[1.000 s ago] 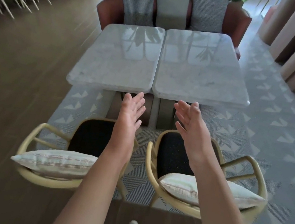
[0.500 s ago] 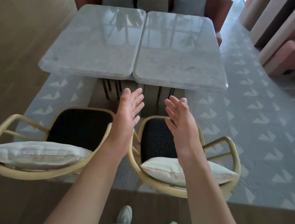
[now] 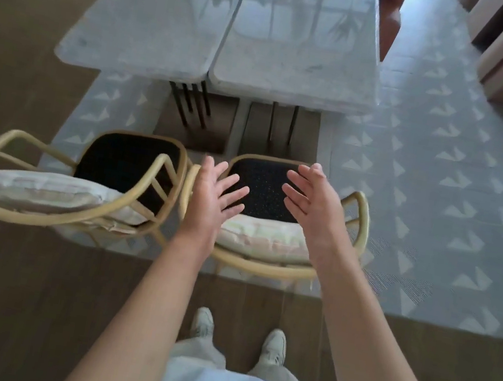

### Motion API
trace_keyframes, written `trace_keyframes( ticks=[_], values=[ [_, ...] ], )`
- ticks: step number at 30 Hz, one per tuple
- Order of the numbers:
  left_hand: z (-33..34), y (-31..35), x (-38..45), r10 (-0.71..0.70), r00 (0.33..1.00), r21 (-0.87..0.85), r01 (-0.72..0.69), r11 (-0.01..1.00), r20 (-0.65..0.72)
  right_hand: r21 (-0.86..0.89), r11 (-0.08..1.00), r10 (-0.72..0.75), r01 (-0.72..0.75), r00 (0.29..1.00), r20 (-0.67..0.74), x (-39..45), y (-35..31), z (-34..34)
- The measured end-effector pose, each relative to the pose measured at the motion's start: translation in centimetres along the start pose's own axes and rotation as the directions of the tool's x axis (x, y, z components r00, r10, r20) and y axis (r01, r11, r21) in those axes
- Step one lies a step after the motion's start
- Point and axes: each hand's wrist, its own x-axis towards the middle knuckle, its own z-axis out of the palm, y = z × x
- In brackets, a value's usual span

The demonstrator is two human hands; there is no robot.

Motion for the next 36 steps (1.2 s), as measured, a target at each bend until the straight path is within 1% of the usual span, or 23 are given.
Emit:
trace_keyframes(
  ticks=[3,6,8,10,12,15,17,19,22,24,27,32,36],
  values=[
    [-0.4,-3.4,-0.3,-0.114,0.991,0.009,0.115,0.993,-0.064,-0.023,1.0,0.013,-0.014,0.997,-0.079,-0.3,3.0,-2.6],
    [-1.1,-6.7,-0.3,-0.225,0.968,0.012,0.228,0.974,-0.115,-0.025,0.999,0.038,-0.044,0.982,-0.187,-0.5,6.4,-4.4],
    [-2.1,-9.1,-0.2,-0.313,0.941,0.009,0.317,0.949,-0.126,0.006,0.992,0.126,-0.129,0.954,-0.271,-0.5,9.2,-5.4],
    [-3.6,-11.5,0.3,-0.383,0.908,-0.027,0.384,0.923,-0.169,0.037,0.975,0.219,-0.22,0.917,-0.332,-0.3,12.5,-6.3],
    [-5.3,-13.6,1.2,-0.422,0.876,-0.041,0.425,0.904,-0.235,0.049,0.953,0.294,-0.298,0.878,-0.378,0.1,15.5,-7.2],
    [-7.2,-15.7,2.1,-0.448,0.848,-0.042,0.456,0.889,-0.284,0.073,0.932,0.35,-0.354,0.833,-0.428,0.7,18.2,-7.7],
    [-8.1,-16.8,2.5,-0.464,0.837,-0.036,0.476,0.879,-0.291,0.151,0.914,0.403,-0.376,0.807,-0.432,0.9,19.1,-7.2],
    [-8.5,-17.5,3.0,-0.464,0.842,-0.036,0.473,0.88,-0.274,0.231,0.896,0.443,-0.38,0.802,-0.399,1.4,19.8,-6.4],
    [-8.2,-17.9,4.0,-0.466,0.861,-0.062,0.464,0.884,-0.204,0.296,0.881,0.462,-0.368,0.802,-0.378,2.5,20.5,-5.7],
    [-8.0,-18.1,4.5,-0.482,0.861,-0.081,0.475,0.876,-0.164,0.324,0.876,0.47,-0.357,0.787,-0.401,2.8,20.7,-5.3],
    [-7.8,-18.4,5.4,-0.5,0.854,-0.112,0.488,0.865,-0.142,0.352,0.869,0.478,-0.347,0.771,-0.42,3.2,21.1,-4.9],
    [-7.8,-18.3,6.9,-0.538,0.836,-0.207,0.51,0.835,-0.111,0.39,0.857,0.488,-0.338,0.776,-0.4,3.6,21.8,-4.8],
    [-8.3,-18.2,7.4,-0.529,0.842,-0.213,0.5,0.839,-0.107,0.393,0.855,0.489,-0.337,0.775,-0.4,4.1,22.2,-4.6]
  ],
)
